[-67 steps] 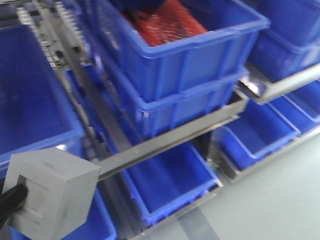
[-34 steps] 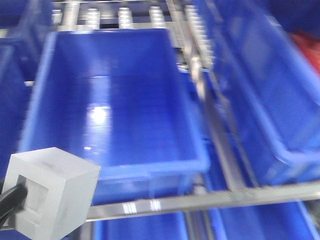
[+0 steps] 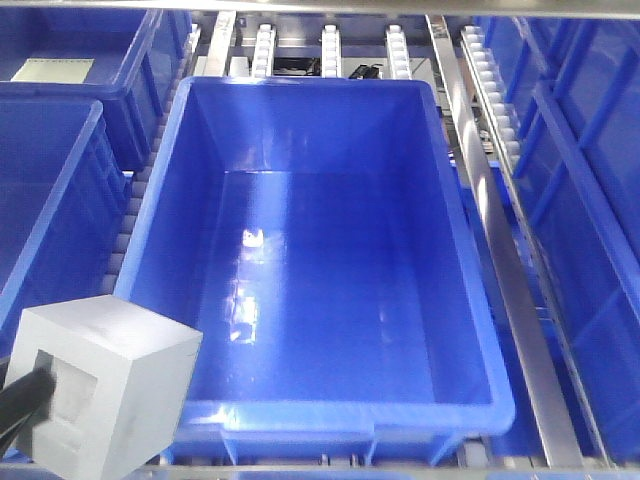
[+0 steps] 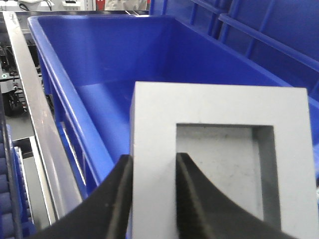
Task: Sort gray base to blue bin
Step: 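Turn the base to face the empty blue bin on the rack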
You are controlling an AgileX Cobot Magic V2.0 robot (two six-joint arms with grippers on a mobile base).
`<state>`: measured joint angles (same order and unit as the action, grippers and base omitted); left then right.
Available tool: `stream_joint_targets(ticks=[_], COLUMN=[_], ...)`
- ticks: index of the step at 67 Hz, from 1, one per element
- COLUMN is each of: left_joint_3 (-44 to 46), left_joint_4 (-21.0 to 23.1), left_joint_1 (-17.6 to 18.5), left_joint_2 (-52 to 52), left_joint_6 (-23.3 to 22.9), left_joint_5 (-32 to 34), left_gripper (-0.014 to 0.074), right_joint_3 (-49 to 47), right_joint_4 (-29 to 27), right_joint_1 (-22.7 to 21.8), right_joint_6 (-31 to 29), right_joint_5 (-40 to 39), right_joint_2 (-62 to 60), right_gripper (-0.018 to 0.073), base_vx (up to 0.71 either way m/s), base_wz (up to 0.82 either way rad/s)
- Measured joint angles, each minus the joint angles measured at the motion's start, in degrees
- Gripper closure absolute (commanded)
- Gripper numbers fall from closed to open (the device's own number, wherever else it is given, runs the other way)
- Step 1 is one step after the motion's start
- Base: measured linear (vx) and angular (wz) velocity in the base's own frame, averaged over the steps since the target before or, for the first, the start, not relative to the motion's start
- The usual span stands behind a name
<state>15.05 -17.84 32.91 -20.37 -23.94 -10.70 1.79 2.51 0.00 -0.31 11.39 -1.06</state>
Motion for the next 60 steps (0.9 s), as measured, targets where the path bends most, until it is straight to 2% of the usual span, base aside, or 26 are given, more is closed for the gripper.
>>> stream_joint_targets(ticks=[60], left_joint_3=[0.0], left_joint_4=[-0.1], left_joint_1=[0.0], left_joint_2=[0.0], left_joint_6=[0.0], left_joint_5=[1.9], left_gripper=[0.0603], right_joint_3=[0.0], right_joint_4=[0.0], right_joint_1=[0.0], right_joint_6=[0.0], right_joint_5=[0.0], right_joint_2=[0.0], right_gripper=[0.0564], base_vx=[0.07], base_wz=[0.0])
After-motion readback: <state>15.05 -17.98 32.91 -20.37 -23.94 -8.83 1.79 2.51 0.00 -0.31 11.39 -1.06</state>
